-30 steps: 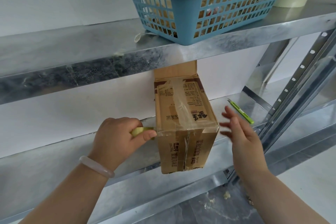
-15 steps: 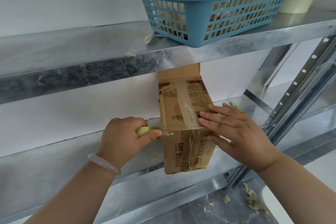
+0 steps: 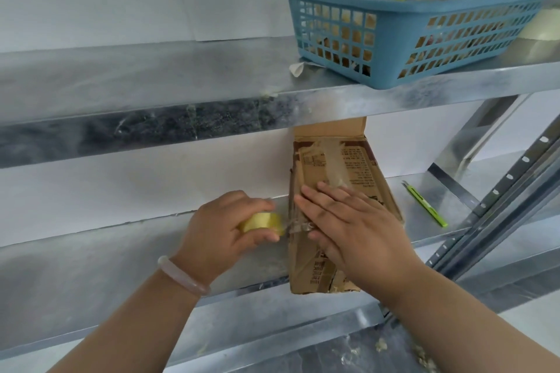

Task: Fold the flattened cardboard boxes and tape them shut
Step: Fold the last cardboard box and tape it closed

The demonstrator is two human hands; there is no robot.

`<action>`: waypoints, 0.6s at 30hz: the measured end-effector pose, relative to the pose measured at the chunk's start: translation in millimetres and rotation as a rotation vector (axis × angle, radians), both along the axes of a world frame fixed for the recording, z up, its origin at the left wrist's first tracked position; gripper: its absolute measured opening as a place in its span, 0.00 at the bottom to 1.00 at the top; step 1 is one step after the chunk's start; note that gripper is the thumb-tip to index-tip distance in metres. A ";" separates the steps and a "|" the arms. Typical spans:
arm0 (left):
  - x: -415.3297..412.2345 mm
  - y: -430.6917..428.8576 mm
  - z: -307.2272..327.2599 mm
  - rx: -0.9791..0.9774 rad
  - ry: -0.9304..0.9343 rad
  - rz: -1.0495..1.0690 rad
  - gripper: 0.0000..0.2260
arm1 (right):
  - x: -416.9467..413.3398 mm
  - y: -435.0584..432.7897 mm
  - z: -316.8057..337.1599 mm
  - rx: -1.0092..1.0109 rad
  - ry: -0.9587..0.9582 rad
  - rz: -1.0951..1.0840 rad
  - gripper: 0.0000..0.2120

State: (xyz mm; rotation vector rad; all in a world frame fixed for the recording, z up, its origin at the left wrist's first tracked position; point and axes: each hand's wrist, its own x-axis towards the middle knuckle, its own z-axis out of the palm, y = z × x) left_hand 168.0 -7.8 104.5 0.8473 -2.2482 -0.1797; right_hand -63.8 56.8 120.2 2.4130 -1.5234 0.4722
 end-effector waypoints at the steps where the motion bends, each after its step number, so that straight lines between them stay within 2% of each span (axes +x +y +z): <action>1: 2.0 -1.4 -1.0 -0.060 -0.069 -0.019 0.26 | 0.0 0.8 -2.3 -0.014 -0.004 0.009 0.23; 5: 1.5 -6.3 5.3 -0.158 -0.339 0.078 0.31 | 0.8 0.5 -7.1 -0.040 -0.024 0.010 0.22; 8: -2.9 -11.4 8.8 0.019 -0.574 0.186 0.38 | 0.9 -1.9 -8.6 -0.061 -0.023 0.020 0.22; 10: -2.1 -15.6 5.4 0.085 -0.597 0.182 0.40 | 0.0 -2.9 -9.0 -0.081 -0.031 0.024 0.22; 12: 0.9 -16.7 5.7 0.179 -0.484 0.126 0.39 | -1.7 -2.4 -9.2 -0.095 -0.039 0.014 0.22; 14: 8.3 -14.8 3.9 0.305 -0.205 0.051 0.32 | -3.6 -2.2 -9.0 -0.108 -0.046 0.011 0.21; 16: 13.9 -10.7 -2.8 0.348 0.023 -0.014 0.25 | -4.0 -2.4 -10.2 -0.122 -0.061 0.019 0.21; 18: 13.5 -4.4 -8.5 0.337 0.090 -0.028 0.19 | -5.0 -2.5 -10.9 -0.129 -0.066 0.023 0.20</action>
